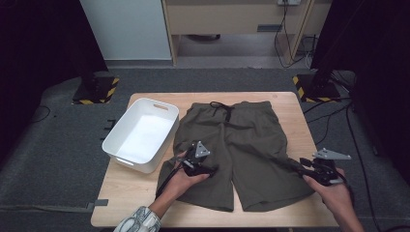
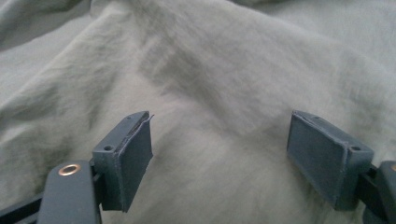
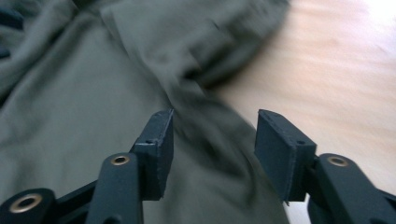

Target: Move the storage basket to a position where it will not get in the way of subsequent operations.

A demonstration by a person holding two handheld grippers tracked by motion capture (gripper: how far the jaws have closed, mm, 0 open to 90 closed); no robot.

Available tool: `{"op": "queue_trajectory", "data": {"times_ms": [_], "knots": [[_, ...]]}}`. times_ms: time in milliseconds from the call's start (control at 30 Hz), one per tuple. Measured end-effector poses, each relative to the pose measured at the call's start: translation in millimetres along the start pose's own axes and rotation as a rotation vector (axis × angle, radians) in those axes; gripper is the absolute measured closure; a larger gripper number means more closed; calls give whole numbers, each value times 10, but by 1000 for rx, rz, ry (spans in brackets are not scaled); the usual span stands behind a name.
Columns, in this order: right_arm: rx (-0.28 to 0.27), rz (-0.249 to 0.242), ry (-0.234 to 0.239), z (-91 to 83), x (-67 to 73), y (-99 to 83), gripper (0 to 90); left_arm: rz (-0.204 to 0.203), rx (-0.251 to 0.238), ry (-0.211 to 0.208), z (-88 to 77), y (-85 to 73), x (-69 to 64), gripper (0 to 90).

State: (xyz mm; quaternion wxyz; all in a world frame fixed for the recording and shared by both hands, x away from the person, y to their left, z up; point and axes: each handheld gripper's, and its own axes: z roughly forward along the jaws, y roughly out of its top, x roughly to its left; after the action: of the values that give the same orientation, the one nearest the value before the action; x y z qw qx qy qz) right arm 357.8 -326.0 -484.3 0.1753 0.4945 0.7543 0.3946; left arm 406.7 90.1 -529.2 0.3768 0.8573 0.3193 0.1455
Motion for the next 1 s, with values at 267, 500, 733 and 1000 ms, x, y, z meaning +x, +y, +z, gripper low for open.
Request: {"op": "queue_trajectory", "data": {"times_ms": [267, 500, 733, 1000], "knots": [[54, -51, -44, 336, 131, 187, 764, 1, 11, -14, 32, -54, 20, 206], [150, 29, -141, 329, -164, 134, 885, 25, 11, -42, 25, -62, 65, 209], [170, 72, -176, 133, -370, -16, 871, 24, 12, -39, 22, -65, 111, 208], [32, 54, -125, 16, -207, -12, 505, 2, -13, -8, -45, -9, 14, 215]]}}
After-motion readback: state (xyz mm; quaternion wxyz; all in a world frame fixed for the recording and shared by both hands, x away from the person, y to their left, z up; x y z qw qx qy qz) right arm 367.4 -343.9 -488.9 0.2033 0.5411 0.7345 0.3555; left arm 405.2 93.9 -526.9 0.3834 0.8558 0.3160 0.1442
